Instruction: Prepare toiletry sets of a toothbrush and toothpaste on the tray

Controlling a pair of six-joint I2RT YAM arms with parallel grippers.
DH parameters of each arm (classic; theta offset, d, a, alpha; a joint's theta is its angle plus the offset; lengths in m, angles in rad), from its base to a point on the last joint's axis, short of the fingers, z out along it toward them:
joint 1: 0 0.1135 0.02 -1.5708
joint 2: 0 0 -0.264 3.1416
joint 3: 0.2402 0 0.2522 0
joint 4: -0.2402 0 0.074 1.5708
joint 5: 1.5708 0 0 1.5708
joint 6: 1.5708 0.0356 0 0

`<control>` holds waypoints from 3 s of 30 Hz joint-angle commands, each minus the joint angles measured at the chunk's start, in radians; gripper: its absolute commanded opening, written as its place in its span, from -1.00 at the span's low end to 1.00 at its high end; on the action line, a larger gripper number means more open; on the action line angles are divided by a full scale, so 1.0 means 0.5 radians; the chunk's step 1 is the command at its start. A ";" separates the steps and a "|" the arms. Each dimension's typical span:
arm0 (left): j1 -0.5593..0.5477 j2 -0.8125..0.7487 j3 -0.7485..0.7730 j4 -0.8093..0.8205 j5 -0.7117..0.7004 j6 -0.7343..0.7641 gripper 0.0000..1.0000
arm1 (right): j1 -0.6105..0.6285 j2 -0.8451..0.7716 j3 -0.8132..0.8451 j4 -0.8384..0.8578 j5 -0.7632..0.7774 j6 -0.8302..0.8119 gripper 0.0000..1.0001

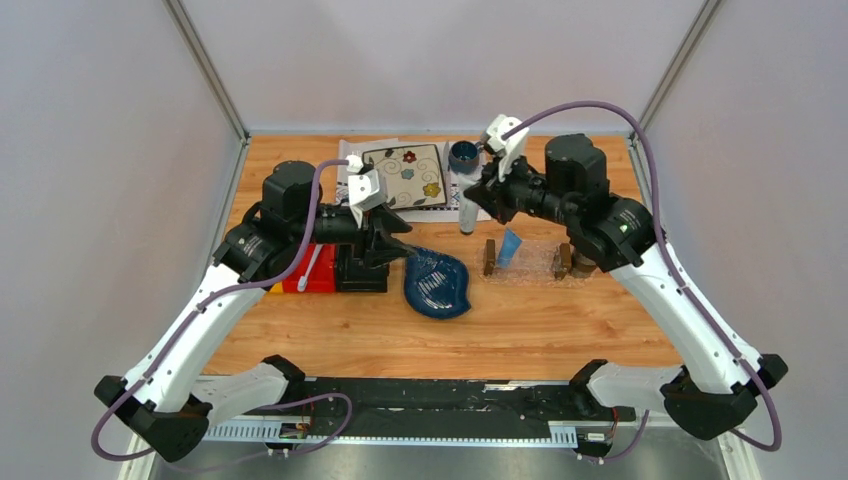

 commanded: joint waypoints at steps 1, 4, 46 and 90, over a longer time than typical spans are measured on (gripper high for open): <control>-0.006 -0.076 -0.050 0.100 -0.172 0.036 0.13 | -0.156 -0.172 -0.159 0.303 0.415 -0.034 -1.00; -0.003 -0.089 -0.069 0.131 -0.276 0.018 0.12 | -0.284 -0.291 -0.264 0.377 0.545 -0.004 -1.00; 0.132 -0.175 -0.302 0.432 -0.642 -0.136 0.06 | -0.807 -0.639 -1.344 0.853 0.542 0.318 -1.00; 0.147 -0.126 -0.327 0.469 -0.583 -0.148 0.05 | -0.880 -0.565 -1.544 1.028 0.444 0.340 -1.00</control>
